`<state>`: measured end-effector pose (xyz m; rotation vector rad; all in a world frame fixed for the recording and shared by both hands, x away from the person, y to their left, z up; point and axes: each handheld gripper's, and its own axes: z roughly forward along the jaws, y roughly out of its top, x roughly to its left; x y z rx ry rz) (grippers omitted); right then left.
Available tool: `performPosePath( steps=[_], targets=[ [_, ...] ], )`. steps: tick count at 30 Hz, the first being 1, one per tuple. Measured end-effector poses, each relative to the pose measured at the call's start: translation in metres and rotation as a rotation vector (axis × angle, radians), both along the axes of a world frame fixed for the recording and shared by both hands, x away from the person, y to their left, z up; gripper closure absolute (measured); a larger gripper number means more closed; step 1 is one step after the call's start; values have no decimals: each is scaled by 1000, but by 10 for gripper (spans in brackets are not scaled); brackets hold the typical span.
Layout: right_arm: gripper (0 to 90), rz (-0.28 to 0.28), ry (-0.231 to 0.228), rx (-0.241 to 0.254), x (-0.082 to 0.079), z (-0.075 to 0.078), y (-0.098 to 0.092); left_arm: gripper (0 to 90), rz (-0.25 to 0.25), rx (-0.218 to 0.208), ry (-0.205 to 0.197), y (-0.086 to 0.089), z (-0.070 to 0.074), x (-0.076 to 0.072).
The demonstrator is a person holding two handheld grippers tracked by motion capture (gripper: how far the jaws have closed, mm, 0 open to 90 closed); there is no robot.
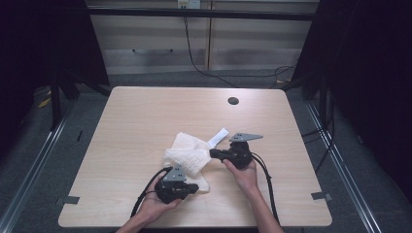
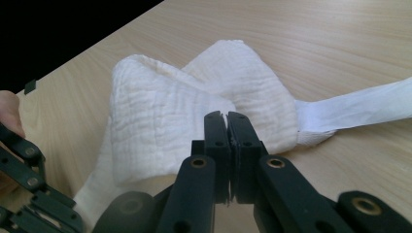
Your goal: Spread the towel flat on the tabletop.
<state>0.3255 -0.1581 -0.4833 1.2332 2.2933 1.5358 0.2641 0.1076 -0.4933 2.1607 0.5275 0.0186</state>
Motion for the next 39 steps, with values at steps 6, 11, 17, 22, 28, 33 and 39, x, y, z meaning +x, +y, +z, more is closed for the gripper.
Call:
performPosePath(
  steps=[6, 11, 17, 22, 28, 33, 39],
  targets=[
    [881, -25, -8, -7, -3, 5, -14, 875, 51, -91, -3, 23, 18, 6],
    [881, -58, -2, -26, -7, 7, -27, 877, 104, -143, -31, 50, 29, 11],
    [881, -85, -1, -52, -14, 13, -41, 878, 171, -186, -34, 78, 37, 17],
    [881, -99, -9, -81, -22, 21, -52, 878, 221, -210, -29, 100, 40, 19],
    [881, -101, -2, -98, -34, 23, -62, 880, 274, -214, -5, 123, 32, 20],
    [881, -92, 31, -116, -41, 8, -61, 879, 270, -149, 11, 116, 18, 25],
    [880, -78, 58, -136, -41, -2, -57, 856, 266, -95, 55, 114, 1, 29]
  ],
)
